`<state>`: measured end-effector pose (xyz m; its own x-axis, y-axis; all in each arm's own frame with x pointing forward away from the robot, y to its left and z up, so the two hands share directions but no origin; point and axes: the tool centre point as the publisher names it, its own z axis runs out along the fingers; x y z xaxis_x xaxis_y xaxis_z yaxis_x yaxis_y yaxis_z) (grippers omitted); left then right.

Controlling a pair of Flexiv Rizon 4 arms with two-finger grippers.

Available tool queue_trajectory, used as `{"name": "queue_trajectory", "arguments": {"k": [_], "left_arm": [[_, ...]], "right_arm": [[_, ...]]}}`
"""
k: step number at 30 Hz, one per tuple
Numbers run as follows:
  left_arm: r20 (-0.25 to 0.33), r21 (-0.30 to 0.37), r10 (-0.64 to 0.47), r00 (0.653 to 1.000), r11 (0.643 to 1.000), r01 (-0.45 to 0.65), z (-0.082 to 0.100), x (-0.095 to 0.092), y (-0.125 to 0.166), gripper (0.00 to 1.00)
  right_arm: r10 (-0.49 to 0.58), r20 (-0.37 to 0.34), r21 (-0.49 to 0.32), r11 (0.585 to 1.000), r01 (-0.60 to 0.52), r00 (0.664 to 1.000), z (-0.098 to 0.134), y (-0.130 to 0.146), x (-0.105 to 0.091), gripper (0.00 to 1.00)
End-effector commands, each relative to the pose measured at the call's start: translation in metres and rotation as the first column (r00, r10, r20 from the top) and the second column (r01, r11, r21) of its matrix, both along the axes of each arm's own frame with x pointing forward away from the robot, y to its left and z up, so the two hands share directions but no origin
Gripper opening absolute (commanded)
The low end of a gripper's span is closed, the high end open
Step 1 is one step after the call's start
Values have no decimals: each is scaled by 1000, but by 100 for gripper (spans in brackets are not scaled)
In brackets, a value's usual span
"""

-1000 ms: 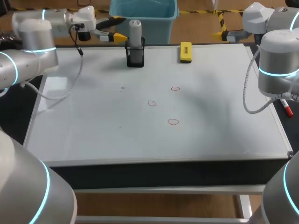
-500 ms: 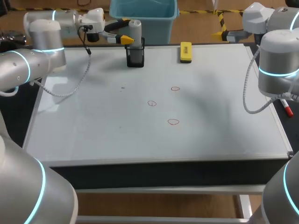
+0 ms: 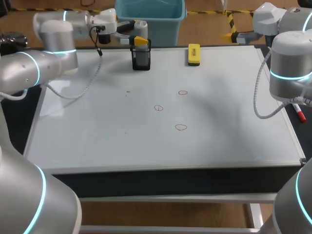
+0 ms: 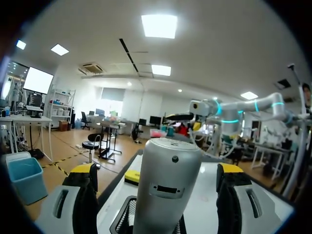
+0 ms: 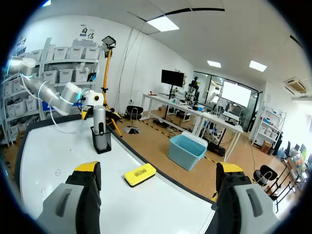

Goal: Pick up the inspection probe, press it on each red-marked spot on the whiteboard one by one, put down the probe, pick up the eraser, and wipe off all the red marks.

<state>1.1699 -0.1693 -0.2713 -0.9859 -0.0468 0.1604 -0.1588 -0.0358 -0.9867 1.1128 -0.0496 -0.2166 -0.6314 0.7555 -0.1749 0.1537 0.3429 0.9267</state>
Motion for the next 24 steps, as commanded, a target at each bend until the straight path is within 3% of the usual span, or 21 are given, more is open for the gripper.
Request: {"name": "queue_trajectory", "arguments": {"k": [1,24], "left_arm": [[-6,1,14,1000,1000,-14,-3,-3,-8,100],[-9,5,6,1000,1000,-6,-12,-3,-15,100]], "right_arm": [[1,-1,0,1000,-1,1000,0,0,0,100],[1,-1,0,1000,-1,1000,0,0,0,100]]}}
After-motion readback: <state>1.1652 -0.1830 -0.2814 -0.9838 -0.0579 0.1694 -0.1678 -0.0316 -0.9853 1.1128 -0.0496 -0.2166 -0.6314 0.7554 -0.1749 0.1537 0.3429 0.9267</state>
